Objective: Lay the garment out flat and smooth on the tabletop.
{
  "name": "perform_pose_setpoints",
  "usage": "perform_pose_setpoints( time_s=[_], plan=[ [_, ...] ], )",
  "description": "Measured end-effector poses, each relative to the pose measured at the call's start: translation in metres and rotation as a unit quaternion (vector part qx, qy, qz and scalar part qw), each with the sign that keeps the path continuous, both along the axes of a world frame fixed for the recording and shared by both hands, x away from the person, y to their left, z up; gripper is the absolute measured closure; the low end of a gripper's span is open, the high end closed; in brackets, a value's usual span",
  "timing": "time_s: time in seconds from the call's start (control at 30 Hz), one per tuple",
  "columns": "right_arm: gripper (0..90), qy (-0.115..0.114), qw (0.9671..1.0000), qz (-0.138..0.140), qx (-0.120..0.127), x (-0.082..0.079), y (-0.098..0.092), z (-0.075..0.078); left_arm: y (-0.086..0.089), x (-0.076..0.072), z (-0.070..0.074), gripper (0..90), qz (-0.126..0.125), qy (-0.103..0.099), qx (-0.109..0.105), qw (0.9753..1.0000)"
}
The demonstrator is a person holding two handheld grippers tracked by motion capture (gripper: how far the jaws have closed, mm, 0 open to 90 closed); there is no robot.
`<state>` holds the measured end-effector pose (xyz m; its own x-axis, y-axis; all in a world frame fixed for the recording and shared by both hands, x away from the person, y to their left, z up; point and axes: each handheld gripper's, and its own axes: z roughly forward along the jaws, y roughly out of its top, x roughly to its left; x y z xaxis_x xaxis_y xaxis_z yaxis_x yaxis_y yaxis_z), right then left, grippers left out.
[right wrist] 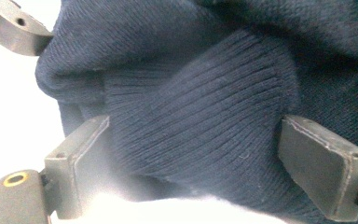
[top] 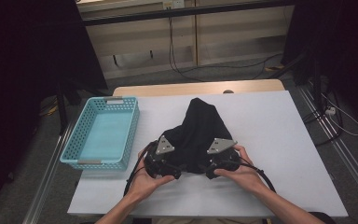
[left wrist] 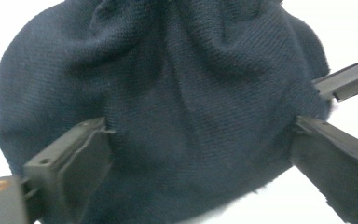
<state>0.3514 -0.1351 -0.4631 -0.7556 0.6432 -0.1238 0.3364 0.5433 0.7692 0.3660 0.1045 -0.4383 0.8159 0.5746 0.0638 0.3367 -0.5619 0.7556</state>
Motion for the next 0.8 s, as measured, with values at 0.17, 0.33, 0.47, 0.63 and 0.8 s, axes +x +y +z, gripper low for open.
perform_pose_setpoints(
  time_s=[0.17, 0.33, 0.47, 0.63, 0.8],
  plan=[
    [16.6, 0.000, 0.9999, 0.016, -0.005, -0.001, 0.002, -0.001, -0.001, 0.001, -0.003, 7.7, 0.003, -0.003, 0.019, 0.9998],
    [30.1, 0.004, 0.9997, 0.022, -0.006, -0.002, 0.002, -0.001, 0.001, 0.005, -0.002, 3.4, -0.007, 0.011, -0.002, 0.9999],
    [54.7, -0.006, 0.9996, 0.019, -0.022, -0.004, 0.000, 0.004, -0.006, -0.004, -0.001, 2.2, -0.012, -0.007, 0.010, 0.9999],
    [71.8, -0.017, 0.9996, 0.014, -0.015, -0.003, -0.006, 0.011, -0.012, -0.005, -0.006, 0.0, -0.012, -0.016, 0.013, 0.9997],
    [74.2, -0.019, 0.9997, 0.011, 0.006, -0.004, -0.011, 0.020, -0.011, -0.001, -0.009, 0.5, -0.016, -0.023, 0.026, 0.9993]
  ],
)
